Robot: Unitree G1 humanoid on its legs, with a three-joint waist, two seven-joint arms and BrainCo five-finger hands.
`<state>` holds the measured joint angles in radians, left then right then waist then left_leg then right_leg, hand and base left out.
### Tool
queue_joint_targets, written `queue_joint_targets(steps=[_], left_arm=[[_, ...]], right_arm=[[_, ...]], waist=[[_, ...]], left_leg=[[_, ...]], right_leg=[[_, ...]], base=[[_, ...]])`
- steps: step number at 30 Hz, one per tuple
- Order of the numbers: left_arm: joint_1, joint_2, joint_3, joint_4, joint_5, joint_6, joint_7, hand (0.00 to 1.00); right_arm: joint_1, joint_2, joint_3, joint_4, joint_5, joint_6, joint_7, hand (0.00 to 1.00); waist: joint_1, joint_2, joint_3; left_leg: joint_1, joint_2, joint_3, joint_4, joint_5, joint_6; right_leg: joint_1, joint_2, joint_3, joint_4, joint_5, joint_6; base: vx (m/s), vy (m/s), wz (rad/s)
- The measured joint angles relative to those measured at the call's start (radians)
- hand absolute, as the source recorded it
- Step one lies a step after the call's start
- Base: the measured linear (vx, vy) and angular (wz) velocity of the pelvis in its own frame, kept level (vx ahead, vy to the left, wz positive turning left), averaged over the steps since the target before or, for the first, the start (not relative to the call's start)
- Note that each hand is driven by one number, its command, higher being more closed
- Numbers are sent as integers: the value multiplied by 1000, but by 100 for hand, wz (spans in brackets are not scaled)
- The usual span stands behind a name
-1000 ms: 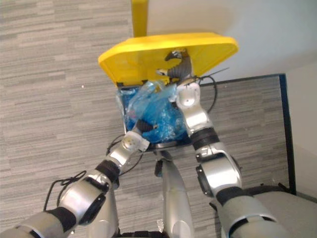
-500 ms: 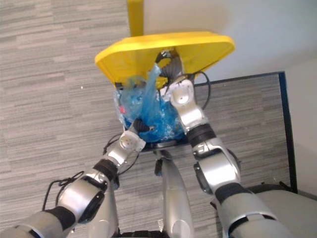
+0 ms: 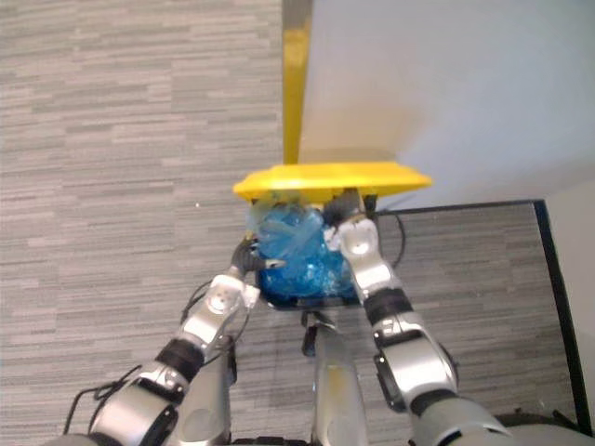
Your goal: Gather rubbish on tea table into small bin, then transfer packed bag to large trash can.
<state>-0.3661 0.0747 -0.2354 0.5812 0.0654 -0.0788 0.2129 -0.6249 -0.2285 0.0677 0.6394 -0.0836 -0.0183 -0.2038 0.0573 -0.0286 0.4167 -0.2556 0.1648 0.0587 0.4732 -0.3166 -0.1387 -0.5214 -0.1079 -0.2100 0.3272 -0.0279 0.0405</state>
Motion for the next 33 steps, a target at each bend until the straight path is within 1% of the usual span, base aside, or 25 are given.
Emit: queue_joint_targets(steps=[1, 5, 7, 8, 11, 12, 13, 14, 15, 16, 17, 18, 19, 20, 21, 22, 23, 24, 25, 26, 27, 28, 29, 32, 33], left_arm=[[47, 8, 31, -4, -9, -1, -1, 0], [187, 13, 134, 21, -12, 0, -7, 0], [239, 10, 214, 124, -21, 2, -22, 0], [249, 8, 229, 157, -22, 7, -22, 0], [302, -16, 318, 292, -27, 38, -24, 0], [311, -24, 329, 309, -28, 46, -24, 0], [327, -36, 337, 330, -28, 52, -24, 0], [334, -41, 347, 336, -26, 57, -27, 0], [331, -44, 361, 336, -25, 60, -30, 0], [332, -71, 404, 347, -26, 62, -37, 0], [327, -73, 425, 359, -25, 63, -40, 0], [328, -77, 428, 365, -27, 64, -41, 0], [338, -86, 450, 377, -27, 71, -41, 0], [337, -81, 485, 379, -27, 74, -41, 0], [334, -85, 498, 390, -28, 79, -41, 0], [328, -104, 521, 406, -29, 86, -42, 0], [333, -135, 535, 414, -29, 87, -41, 0], [335, -139, 534, 414, -30, 87, -41, 0], [327, -136, 531, 412, -30, 85, -41, 0], [324, -136, 531, 428, -31, 86, -42, 0], [325, -135, 531, 437, -31, 87, -42, 0], [331, -137, 535, 452, -32, 89, -40, 0], [336, -137, 534, 452, -45, 90, -39, 0], [344, -138, 535, 451, -52, 89, -39, 0], [348, -138, 539, 451, -53, 86, -39, 0]], right_arm=[[42, 3, -19, 0, -9, 0, 6, 0], [159, 26, -44, 0, -35, -1, 21, 0], [234, 53, -56, 6, -36, -1, 35, 0], [252, 63, -56, 6, -38, -1, 37, 0], [350, 121, -64, 10, -74, -6, 50, 0], [373, 132, -64, 13, -74, -6, 52, 0], [414, 151, -68, 26, -75, -12, 57, 0], [466, 172, -79, 57, -74, -18, 65, 0], [488, 188, -92, 75, -74, -19, 68, 0], [507, 199, -118, 108, -74, -20, 71, 0], [545, 223, -159, 152, -74, -22, 70, 0], [568, 234, -187, 188, -74, -24, 70, 0], [605, 250, -225, 257, -73, -20, 70, 0], [617, 261, -277, 296, -71, -21, 68, 0], [617, 259, -298, 305, -71, -21, 68, 0], [622, 256, -348, 322, -71, -20, 64, 0], [630, 245, -389, 333, -72, -6, 51, 0], [640, 245, -397, 332, -72, -3, 48, 0], [657, 255, -410, 348, -72, 7, 43, 0], [661, 256, -415, 370, -72, 15, 43, 0], [657, 256, -418, 372, -72, 17, 43, 0], [642, 256, -430, 370, -70, 21, 41, 0], [645, 255, -449, 370, -69, 23, 39, 0], [646, 246, -458, 385, -67, 26, 37, 0], [645, 242, -459, 403, -61, 27, 36, 0]], waist=[[5, 1, -19], [6, 7, -53], [8, 10, -75], [8, 9, -79], [6, 4, -109], [5, 4, -113], [4, 3, -125], [-4, -1, -132], [-7, -1, -136], [2, 28, -155], [-14, 12, -167], [-18, 4, -173], [-16, -14, -204], [-14, -44, -232], [-14, -37, -234], [-15, -9, -251], [-7, 16, -266], [-9, 7, -272], [-10, -41, -290], [2, -32, -298], [4, -23, -299], [-10, -5, -299], [-16, 9, -307], [-18, 17, -314], [-18, 16, -316]], left_leg=[[17, -7, 0, -21, 7, 2], [97, -18, -6, -79, 19, 12], [144, -22, -4, -114, 26, 14], [156, -23, -2, -123, 29, 12], [213, -34, 25, -162, 35, 9], [226, -38, 32, -169, 35, 9], [246, -42, 43, -175, 37, 7], [263, -47, 43, -166, 41, 2], [266, -47, 43, -163, 47, 10], [263, 1, 63, -183, 65, 23], [270, -9, 65, -199, 79, 16], [291, -15, 63, -211, 86, 14], [288, -22, 68, -208, 87, 12], [276, -27, 76, -205, 91, 5], [272, -20, 77, -208, 94, 2], [275, 5, 86, -227, 110, 2], [279, 37, 118, -268, 146, 5], [280, 24, 132, -280, 154, -4], [296, -8, 143, -301, 168, -15], [300, -5, 169, -323, 182, -22], [301, 0, 177, -332, 188, -25], [311, 7, 180, -355, 199, -7], [320, 9, 176, -375, 209, 8], [336, 11, 168, -399, 223, 10], [334, 8, 159, -403, 227, 6]], right_leg=[[6, -4, -1, 7, -9, 0], [57, -13, -3, 18, -34, 10], [86, -14, -1, 17, -48, 17], [91, -14, 1, 18, -50, 19], [106, -14, 27, 29, -61, 34], [109, -15, 34, 37, -65, 40], [115, -16, 44, 48, -71, 51], [131, -22, 51, 48, -46, 95], [144, -25, 51, 19, -17, 172], [133, -4, 57, 82, -7, 174], [86, -34, 80, 414, -86, 51], [95, -50, 96, 526, -104, 43], [136, -75, 125, 624, -96, 41], [171, -79, 130, 604, -119, 56], [175, -71, 119, 590, -112, 56], [196, -27, 118, 522, -111, 58], [246, -7, 121, 443, -165, 42], [254, -25, 123, 436, -193, 36], [296, -46, 130, 358, -263, 47], [332, -26, 129, 251, -292, 17], [346, -14, 131, 205, -297, 6], [352, 2, 127, 163, -277, -9], [361, 11, 130, 141, -259, -10], [389, 19, 122, 93, -238, 7], [403, 19, 121, 58, -215, 18]], base=[[38, -18, 11], [58, -10, 6], [65, -6, -3], [54, 1, -12], [55, 12, -22], [42, 25, -24], [47, 40, -16], [32, 55, -15], [-21, 28, -32], [-116, 30, -23], [-109, 10, -16], [-71, -26, 2], [-2, -110, -21], [-50, -143, -24], [-62, -104, -26], [-104, -96, -26], [-75, -89, -23], [-44, -146, -17], [-16, -157, -37], [-26, -146, -51], [-121, -97, -67], [-170, -45, -36], [-140, -29, -24], [-112, 28, 9], [-67, 58, 15]])
